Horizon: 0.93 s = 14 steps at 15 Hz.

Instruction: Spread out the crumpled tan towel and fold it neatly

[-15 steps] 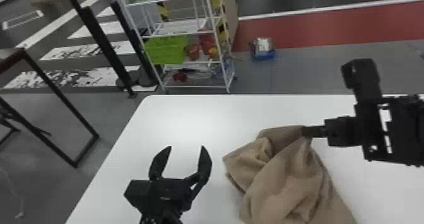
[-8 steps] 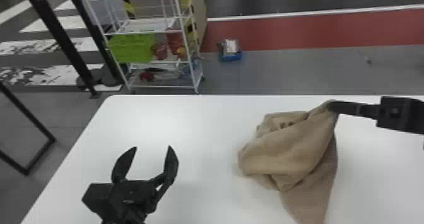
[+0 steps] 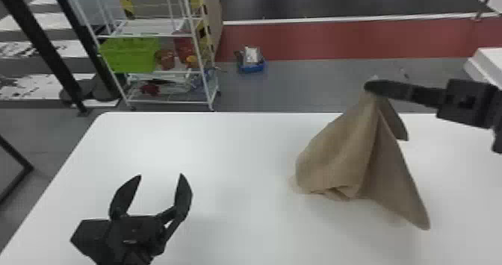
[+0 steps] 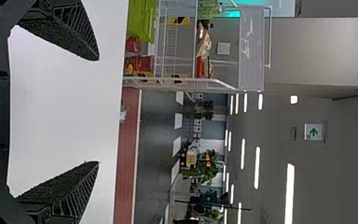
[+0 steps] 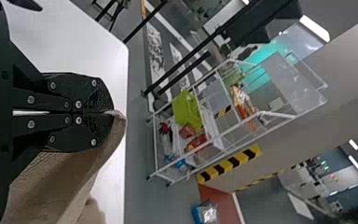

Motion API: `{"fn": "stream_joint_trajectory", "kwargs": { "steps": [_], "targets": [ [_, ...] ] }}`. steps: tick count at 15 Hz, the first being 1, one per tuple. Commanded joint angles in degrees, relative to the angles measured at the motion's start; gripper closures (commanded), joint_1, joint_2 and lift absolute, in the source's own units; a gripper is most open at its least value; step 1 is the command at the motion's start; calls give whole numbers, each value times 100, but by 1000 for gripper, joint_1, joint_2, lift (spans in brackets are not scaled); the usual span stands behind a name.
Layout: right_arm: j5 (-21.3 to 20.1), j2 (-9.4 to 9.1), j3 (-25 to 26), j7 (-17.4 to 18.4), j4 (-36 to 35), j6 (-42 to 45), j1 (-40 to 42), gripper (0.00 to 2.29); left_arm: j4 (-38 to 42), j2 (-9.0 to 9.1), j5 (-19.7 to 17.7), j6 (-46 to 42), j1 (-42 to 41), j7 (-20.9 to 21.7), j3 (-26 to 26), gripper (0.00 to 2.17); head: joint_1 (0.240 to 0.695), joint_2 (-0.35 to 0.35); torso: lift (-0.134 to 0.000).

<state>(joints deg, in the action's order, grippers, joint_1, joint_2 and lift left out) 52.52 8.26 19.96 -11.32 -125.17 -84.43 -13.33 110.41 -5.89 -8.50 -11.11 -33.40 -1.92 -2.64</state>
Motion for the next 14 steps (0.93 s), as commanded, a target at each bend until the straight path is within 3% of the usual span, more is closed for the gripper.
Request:
{"fn": "stream_joint_trajectory", "kwargs": {
  "steps": [1,3,6,7,10,12,14],
  "targets": [
    [189,-35,-502,-63,54,1099,-82,1288,-2,0,-2,0,0,-1,0,87,695,145,-122],
    [303,-105,-827,-213,63,1644,-354,1288,-10,0,-2,0,0,-10,0,87,695,170,-122],
    [953,-562,-1108,-977,300,2119,-635,1288,7,-9,-2,18,-9,-10,-9,87,662,232,-122],
    [1199,-615,-1222,-1109,379,2119,-653,1288,7,-9,-2,18,-9,-10,-27,87,650,250,-122],
    [1410,-545,-1460,-1197,371,1662,-345,1288,-10,-9,-2,18,-9,-10,-44,87,630,307,-122],
    [1560,-518,-1416,-1206,256,923,-64,1288,-37,-17,-2,18,17,-1,-44,87,656,350,-122],
    [1463,-483,-1424,-1206,63,326,147,1288,-54,-17,-2,70,70,-1,-27,87,690,350,-122]
  ]
}}
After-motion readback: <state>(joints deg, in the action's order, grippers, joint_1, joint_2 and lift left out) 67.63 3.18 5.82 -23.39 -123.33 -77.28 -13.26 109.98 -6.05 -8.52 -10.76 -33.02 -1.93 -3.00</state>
